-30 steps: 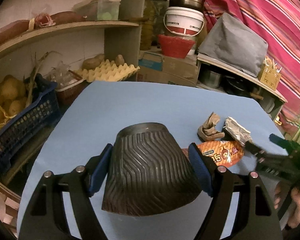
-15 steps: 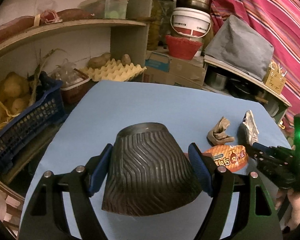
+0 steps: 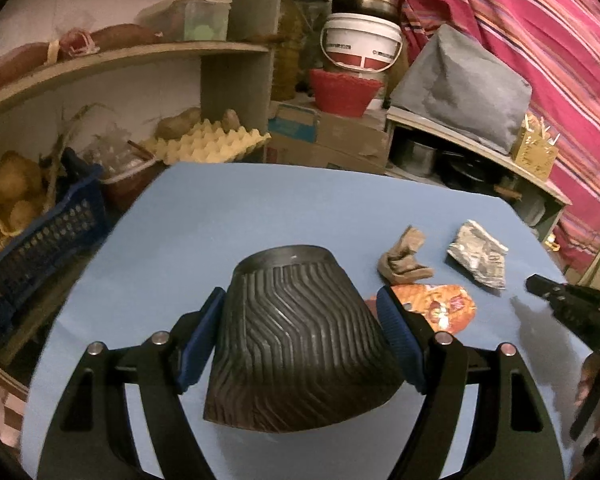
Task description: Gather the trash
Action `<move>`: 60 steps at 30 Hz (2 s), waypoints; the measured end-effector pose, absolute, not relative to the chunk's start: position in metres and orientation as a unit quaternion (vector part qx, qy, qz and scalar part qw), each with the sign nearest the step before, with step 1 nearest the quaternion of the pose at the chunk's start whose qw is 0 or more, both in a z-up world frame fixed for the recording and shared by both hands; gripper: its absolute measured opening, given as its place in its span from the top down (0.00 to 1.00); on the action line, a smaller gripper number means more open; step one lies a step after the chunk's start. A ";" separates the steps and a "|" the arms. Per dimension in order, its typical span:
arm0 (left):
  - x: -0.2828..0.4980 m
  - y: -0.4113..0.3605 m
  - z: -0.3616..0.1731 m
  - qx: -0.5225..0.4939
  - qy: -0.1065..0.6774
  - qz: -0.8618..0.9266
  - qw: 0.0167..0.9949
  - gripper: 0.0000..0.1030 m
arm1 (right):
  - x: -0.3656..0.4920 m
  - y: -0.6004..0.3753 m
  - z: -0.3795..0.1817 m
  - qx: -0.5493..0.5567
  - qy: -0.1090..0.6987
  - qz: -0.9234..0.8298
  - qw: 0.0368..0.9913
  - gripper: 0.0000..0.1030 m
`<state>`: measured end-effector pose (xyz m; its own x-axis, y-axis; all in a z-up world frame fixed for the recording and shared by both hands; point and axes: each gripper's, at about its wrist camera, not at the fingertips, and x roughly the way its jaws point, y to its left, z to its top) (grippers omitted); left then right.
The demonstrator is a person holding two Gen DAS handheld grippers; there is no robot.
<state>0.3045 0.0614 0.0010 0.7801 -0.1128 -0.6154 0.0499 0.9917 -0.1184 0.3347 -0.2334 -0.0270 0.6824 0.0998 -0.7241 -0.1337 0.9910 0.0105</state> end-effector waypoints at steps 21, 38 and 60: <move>0.325 0.093 0.014 -0.037 0.298 -0.002 0.954 0.27 | 0.429 -0.250 -0.060 0.136 0.461 -0.084 0.873 0.20; 0.336 0.080 0.010 -0.048 0.309 -0.016 0.950 0.27 | 0.412 -0.256 -0.052 0.085 0.440 -0.050 0.893 0.95; 0.331 0.116 -0.020 -0.046 0.373 0.004 0.926 0.16 | 0.286 -0.336 -0.020 0.067 0.401 -0.022 0.913 0.95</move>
<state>0.3311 0.1165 -0.0199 0.7210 -0.0279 -0.6924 -0.0410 0.9957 -0.0828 0.2859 -0.3361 -0.0199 0.6779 0.0136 -0.7351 0.0943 0.9900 0.1053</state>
